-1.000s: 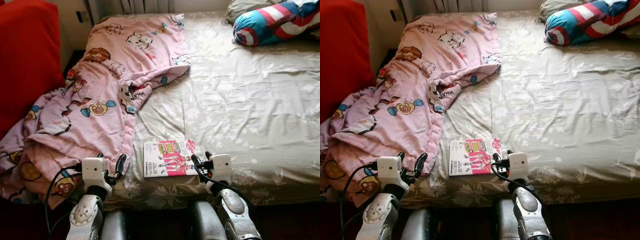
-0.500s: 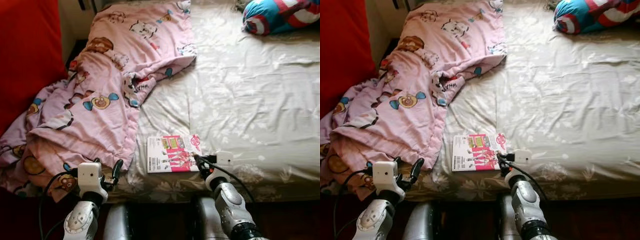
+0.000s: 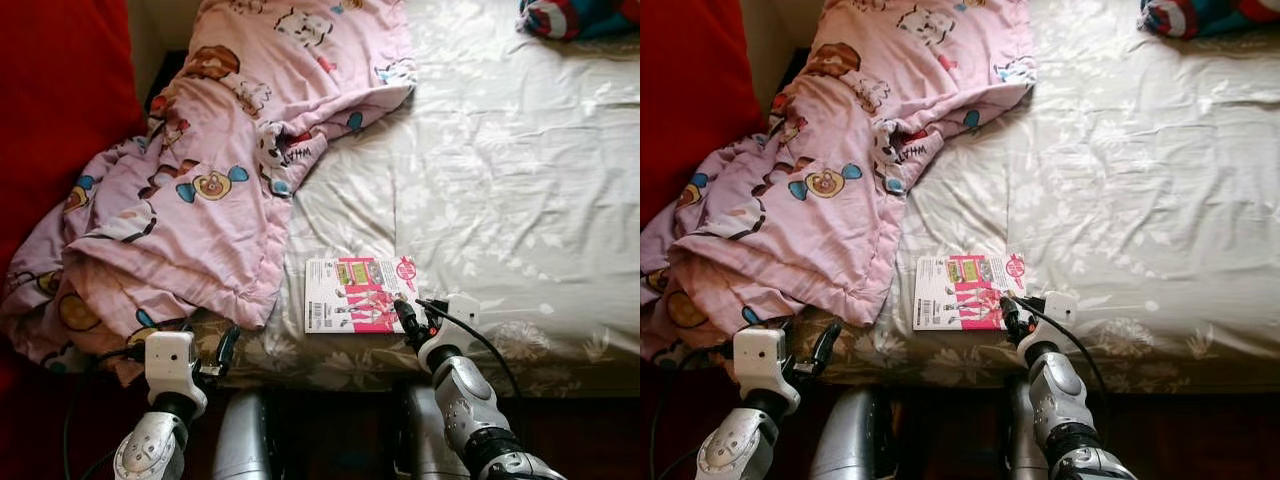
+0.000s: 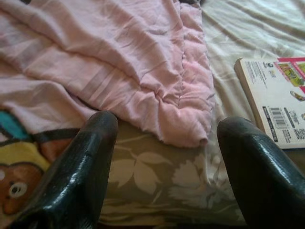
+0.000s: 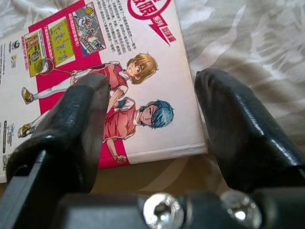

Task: Clean up the room

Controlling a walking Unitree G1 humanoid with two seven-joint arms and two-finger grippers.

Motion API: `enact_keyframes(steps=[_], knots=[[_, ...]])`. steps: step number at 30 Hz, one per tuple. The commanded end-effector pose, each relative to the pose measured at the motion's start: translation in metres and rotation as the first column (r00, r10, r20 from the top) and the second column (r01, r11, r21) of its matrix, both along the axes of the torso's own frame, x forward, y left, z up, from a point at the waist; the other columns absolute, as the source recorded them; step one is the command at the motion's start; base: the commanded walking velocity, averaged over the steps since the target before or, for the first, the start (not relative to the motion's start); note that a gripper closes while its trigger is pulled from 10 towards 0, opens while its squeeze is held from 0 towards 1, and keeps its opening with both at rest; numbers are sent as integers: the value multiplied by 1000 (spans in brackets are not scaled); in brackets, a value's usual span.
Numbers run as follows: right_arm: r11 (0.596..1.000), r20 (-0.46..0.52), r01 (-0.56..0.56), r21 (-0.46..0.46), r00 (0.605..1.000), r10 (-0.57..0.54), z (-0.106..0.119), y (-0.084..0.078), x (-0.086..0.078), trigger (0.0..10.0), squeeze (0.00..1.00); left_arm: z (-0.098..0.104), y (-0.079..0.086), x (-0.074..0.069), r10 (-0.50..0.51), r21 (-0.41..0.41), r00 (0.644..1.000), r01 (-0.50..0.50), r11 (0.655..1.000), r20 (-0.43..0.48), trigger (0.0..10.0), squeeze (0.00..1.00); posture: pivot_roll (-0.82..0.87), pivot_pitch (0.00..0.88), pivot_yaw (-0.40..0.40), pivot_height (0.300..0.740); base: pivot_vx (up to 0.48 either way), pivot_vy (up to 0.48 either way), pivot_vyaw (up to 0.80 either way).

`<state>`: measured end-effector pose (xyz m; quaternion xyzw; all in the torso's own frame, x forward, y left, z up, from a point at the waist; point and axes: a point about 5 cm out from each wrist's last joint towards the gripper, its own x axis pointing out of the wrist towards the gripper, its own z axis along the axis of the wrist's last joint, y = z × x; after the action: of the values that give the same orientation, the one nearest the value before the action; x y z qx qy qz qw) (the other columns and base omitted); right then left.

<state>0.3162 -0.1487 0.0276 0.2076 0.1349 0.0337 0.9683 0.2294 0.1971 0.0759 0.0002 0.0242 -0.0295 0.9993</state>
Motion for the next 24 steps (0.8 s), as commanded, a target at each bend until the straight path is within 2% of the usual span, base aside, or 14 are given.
enact_keyframes(steps=[1,8,13,15,18,24], knots=[[999,-15,8,41,1000,-7,-7,0,-6,10000,0,-2,6,-7,7,14,1000,-6,1000,-30,10000,0,92,329,92,586,0,0,0],[997,-3,18,79,1000,-18,-8,-6,-8,10000,0,0,10,-14,10,33,999,-8,999,-44,10000,0,117,342,106,586,0,0,0],[986,-27,-6,164,1000,11,-16,-9,-14,10000,0,2,11,-18,7,39,999,-6,999,-51,10000,0,133,349,117,586,0,0,0],[986,-27,-6,164,1000,11,-16,-9,-14,10000,0,2,11,-18,7,39,999,-6,999,-51,10000,0,133,349,117,586,0,0,0],[959,-41,-4,285,999,17,-23,-13,-21,10000,0,4,10,-21,2,40,998,1,999,-61,10000,0,141,354,125,586,0,0,0],[927,-73,16,374,997,13,-31,-18,-30,10000,0,5,9,-23,-4,39,998,7,999,-66,10000,0,150,360,128,586,0,0,0]])
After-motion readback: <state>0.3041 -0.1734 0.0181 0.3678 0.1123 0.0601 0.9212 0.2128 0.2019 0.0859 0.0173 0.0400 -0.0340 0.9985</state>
